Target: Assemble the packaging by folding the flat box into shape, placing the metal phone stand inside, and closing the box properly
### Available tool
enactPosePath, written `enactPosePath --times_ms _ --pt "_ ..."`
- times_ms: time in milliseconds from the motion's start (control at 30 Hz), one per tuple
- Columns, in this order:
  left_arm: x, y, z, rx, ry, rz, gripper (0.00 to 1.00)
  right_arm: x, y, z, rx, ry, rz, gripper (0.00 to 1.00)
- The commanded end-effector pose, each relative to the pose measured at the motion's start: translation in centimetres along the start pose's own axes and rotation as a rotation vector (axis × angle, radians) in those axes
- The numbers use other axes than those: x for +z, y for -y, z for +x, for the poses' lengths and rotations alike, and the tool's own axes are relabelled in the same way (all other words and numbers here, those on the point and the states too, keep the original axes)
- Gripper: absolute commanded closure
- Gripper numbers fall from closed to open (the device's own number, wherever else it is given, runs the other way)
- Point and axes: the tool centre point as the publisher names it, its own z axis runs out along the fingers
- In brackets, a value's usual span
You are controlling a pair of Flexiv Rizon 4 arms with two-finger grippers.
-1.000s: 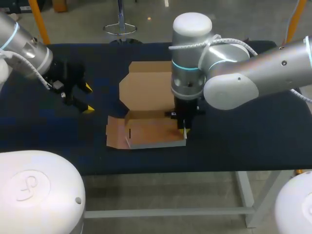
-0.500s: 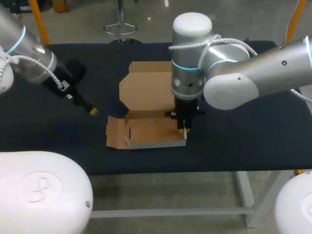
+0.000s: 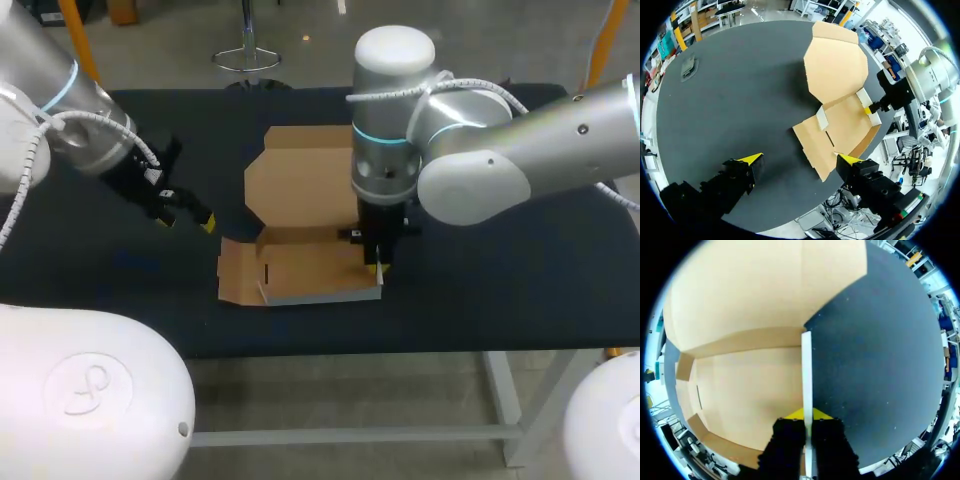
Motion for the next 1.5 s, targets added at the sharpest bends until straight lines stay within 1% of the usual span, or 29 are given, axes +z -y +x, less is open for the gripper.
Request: enactPosePath --times_ms 33,100,133,167,233,367,400,433,467,500,533,600,667,767,867,1033,1067,1133,1267,1400,1467,1500 --pt "-0.1 1.1 -1.0 -0.348 -0.108 -0.028 0.00 0.1 -0.1 0.2 0.000 0.005 0.006 1.00" --pt "0.2 1.4 -1.8 -0.435 -0.154 0.016 0.00 0.1 -0.1 0.2 0.000 0.005 0.006 1.00" --pt "0.5 1.6 -2.3 -0.472 -0.200 0.030 0.00 0.1 -0.1 0.2 0.000 0.005 0.006 1.00" --pt "0.8 1.7 -2.7 -0.497 -0.227 0.035 0.00 0.1 -0.1 0.2 0.000 0.005 0.006 1.00" --pt "1.4 1.6 -2.9 -0.490 -0.283 0.029 0.00 0.1 -0.1 0.2 0.000 0.005 0.006 1.00" --pt "2.6 1.1 -2.7 -0.446 -0.324 0.030 0.00 0.1 -0.1 0.2 0.000 0.005 0.006 1.00" --pt "2.8 1.0 -2.5 -0.431 -0.330 0.034 0.00 0.1 -0.1 0.2 0.000 0.005 0.006 1.00" --pt "3.1 1.0 -2.5 -0.445 -0.329 0.039 0.00 0.1 -0.1 0.2 0.000 0.005 0.006 1.00" --pt "3.3 0.9 -2.3 -0.435 -0.338 0.039 0.01 0.1 -0.1 0.2 0.000 0.005 0.006 1.00" --pt "3.5 0.8 -2.2 -0.426 -0.340 0.045 0.06 0.1 -0.1 0.2 0.000 0.005 0.006 1.00" --pt "3.7 0.7 -2.0 -0.425 -0.343 0.047 0.09 0.1 -0.1 0.2 0.000 0.005 0.006 1.00" --pt "4.1 0.5 -1.6 -0.405 -0.351 0.032 0.09 0.1 -0.1 0.2 0.000 0.005 0.006 1.00" --pt "4.6 0.5 -1.5 -0.399 -0.355 0.013 0.11 0.1 -0.1 0.2 0.000 0.005 0.006 1.00" --pt "5.2 0.3 -1.3 -0.396 -0.350 0.010 0.18 0.1 -0.1 0.2 0.000 0.005 0.006 1.00" --pt "5.7 0.1 -1.2 -0.393 -0.355 0.011 0.31 0.1 -0.1 0.2 0.000 0.005 0.006 1.00" --pt "6.8 -0.3 -1.0 -0.388 -0.363 0.018 0.31 0.1 -0.1 0.2 0.000 0.005 0.006 1.00" --pt "6.9 -0.4 -0.9 -0.388 -0.364 0.018 0.33 0.1 -0.1 0.2 0.000 0.005 0.006 1.00" --pt "7.2 -0.6 -0.7 -0.385 -0.369 0.019 0.35 0.1 -0.1 0.2 0.000 0.005 0.006 1.00" --pt "7.5 -1.1 -0.4 -0.383 -0.376 0.025 0.33 0.1 -0.1 0.2 0.000 0.005 0.006 1.00" --pt "8.1 -1.5 0.1 -0.380 -0.383 0.019 0.38 0.1 -0.1 0.2 0.000 0.005 0.006 1.00" --pt "8.4 -1.7 0.3 -0.377 -0.388 0.017 0.43 0.1 -0.1 0.2 0.000 0.005 0.006 1.00" --pt "8.5 -1.8 0.4 -0.376 -0.389 0.015 0.43 0.1 -0.1 0.2 0.000 0.005 0.006 1.00"
